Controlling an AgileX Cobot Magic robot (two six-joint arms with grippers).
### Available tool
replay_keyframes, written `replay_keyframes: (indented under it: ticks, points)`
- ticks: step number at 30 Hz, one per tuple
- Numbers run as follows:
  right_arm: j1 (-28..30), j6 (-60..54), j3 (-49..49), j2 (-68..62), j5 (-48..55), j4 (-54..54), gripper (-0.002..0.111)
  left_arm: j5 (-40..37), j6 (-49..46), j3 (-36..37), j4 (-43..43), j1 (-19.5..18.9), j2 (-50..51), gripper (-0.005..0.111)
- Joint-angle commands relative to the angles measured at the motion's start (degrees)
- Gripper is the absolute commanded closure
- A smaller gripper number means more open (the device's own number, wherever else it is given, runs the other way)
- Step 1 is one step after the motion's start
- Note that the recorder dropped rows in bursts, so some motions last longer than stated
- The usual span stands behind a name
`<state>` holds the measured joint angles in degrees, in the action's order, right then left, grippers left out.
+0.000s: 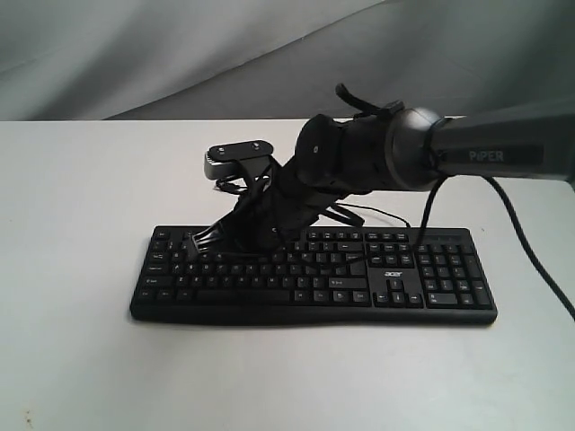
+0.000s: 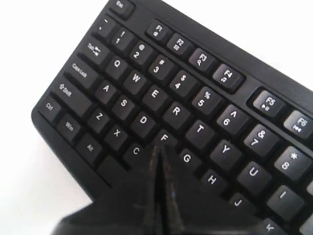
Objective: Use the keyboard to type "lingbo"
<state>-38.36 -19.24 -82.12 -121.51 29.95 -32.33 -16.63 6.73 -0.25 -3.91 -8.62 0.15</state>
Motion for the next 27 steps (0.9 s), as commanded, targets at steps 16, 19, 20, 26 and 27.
replay_keyframes:
  ticks: [16, 19, 20, 26, 27]
  points:
    - [-1.63, -0.67, 5.68, 3.28, -4.47, 0.85, 0.108, 0.26, 0.23, 0.25, 0.46, -0.11, -0.15, 0.106]
    - [-1.63, -0.67, 5.68, 3.17, -5.05, 0.85, 0.108, 0.26, 0.23, 0.25, 0.46, -0.11, -0.15, 0.106]
    - [-1.63, -0.67, 5.68, 3.17, -5.31, 0.85, 0.108, 0.26, 0.23, 0.25, 0.46, -0.11, -0.15, 0.106]
    - [-1.63, -0.85, 5.68, 2.96, -6.41, 0.85, 0.108, 0.26, 0.23, 0.25, 0.46, -0.11, -0.15, 0.106]
    - [-1.63, -0.95, 5.68, 2.95, -6.41, 0.85, 0.108, 0.26, 0.23, 0.25, 0.46, -0.11, -0.15, 0.106]
